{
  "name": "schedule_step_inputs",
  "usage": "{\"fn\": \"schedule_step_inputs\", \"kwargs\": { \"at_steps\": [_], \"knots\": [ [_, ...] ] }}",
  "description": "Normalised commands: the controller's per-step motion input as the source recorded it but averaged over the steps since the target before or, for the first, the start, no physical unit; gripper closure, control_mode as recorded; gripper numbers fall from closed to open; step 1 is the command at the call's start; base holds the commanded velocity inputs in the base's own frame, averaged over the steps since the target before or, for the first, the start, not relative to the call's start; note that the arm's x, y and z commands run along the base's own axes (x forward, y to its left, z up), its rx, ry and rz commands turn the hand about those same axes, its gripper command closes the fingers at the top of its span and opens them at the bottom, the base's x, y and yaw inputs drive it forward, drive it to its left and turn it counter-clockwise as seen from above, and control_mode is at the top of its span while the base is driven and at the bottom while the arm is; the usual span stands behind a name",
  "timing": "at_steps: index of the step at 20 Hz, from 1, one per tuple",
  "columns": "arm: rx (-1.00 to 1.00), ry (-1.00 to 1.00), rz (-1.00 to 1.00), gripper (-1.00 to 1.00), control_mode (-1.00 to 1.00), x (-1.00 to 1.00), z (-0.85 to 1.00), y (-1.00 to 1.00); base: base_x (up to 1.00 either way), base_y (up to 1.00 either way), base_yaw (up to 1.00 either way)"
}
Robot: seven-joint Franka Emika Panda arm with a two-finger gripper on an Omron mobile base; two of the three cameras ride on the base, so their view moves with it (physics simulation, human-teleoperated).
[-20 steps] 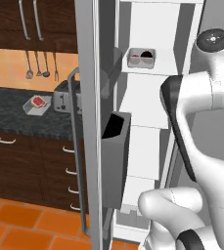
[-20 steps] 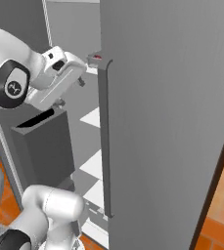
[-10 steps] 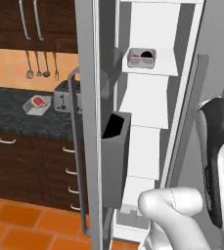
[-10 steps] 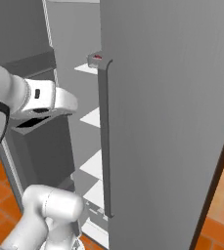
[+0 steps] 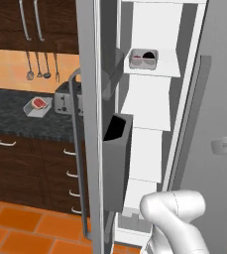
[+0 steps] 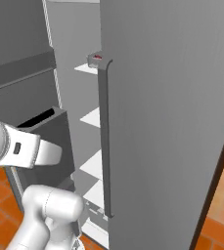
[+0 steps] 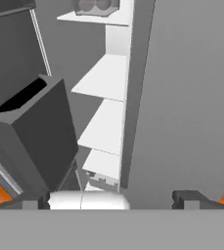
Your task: Take the meat container that has the steak and place it on the second highest rack of the freezer. Then take the vegetable container that has the tomato and avocado and place it on the highest rack of the freezer.
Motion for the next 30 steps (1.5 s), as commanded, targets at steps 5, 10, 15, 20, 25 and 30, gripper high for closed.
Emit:
{"fn": "schedule_step_inputs", "kwargs": {
  "at_steps": [5,10,15,20,25,30],
  "knots": [
    [0.03,0.00,0.00,-1.00,1.00,-0.17,-0.05,0.06,-0.60,0.49,0.03],
    [0.00,0.00,0.00,-1.00,1.00,0.00,0.00,0.00,-0.21,0.84,0.56],
    [0.00,0.00,0.00,-1.00,1.00,0.00,0.00,0.00,0.08,1.00,0.48],
    [0.00,0.00,0.00,-1.00,1.00,0.00,0.00,0.00,0.12,1.00,0.44],
    [0.00,0.00,0.00,-1.00,1.00,0.00,0.00,0.00,0.00,1.00,0.46],
    [0.00,0.00,0.00,-1.00,1.00,0.00,0.00,0.00,0.41,1.00,0.44]
  ]
}}
